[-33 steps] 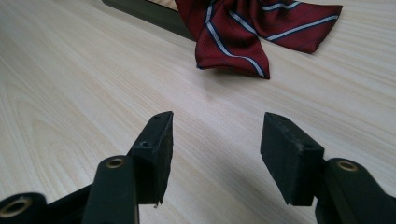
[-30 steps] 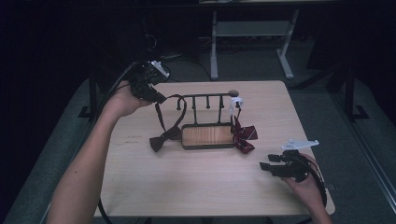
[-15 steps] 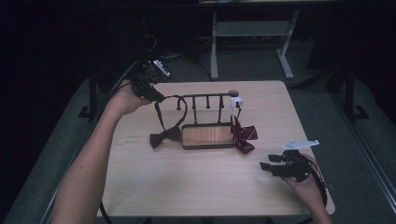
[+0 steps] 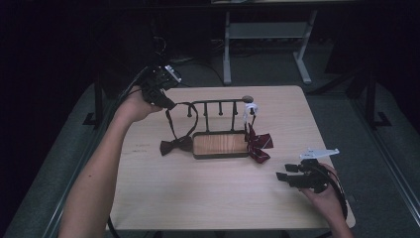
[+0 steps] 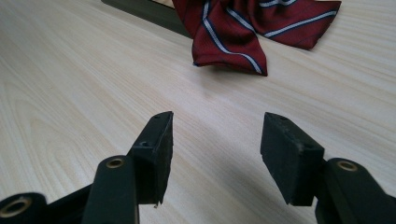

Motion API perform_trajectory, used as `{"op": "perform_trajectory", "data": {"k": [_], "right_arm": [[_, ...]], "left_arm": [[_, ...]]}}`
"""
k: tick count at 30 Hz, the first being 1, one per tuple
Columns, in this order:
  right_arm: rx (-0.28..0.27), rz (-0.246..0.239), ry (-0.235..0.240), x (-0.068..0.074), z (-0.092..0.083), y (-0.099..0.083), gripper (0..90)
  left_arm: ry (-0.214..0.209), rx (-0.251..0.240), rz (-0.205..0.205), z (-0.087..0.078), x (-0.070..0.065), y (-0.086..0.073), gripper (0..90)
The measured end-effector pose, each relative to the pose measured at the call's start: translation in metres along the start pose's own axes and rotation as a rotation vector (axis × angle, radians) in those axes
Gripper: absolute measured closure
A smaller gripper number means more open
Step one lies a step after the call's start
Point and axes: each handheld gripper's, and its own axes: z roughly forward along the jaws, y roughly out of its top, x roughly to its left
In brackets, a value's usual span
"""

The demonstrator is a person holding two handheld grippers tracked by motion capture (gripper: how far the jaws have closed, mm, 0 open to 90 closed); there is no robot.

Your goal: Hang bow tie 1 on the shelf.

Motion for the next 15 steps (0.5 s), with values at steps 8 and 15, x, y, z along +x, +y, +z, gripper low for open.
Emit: {"op": "perform_trajectory", "data": {"k": [8, 15], "right_arm": [[0.000, 0.003, 0.001, -0.001, 0.000, 0.000, 43.8], [0.004, 0.006, 0.001, 0.000, 0.000, 0.000, 43.4]], "left_arm": [[0.014, 0.003, 0.009, -0.002, -0.002, -0.002, 76.8], [0.016, -0.008, 0.024, -0.010, -0.009, -0.005, 73.0]]}}
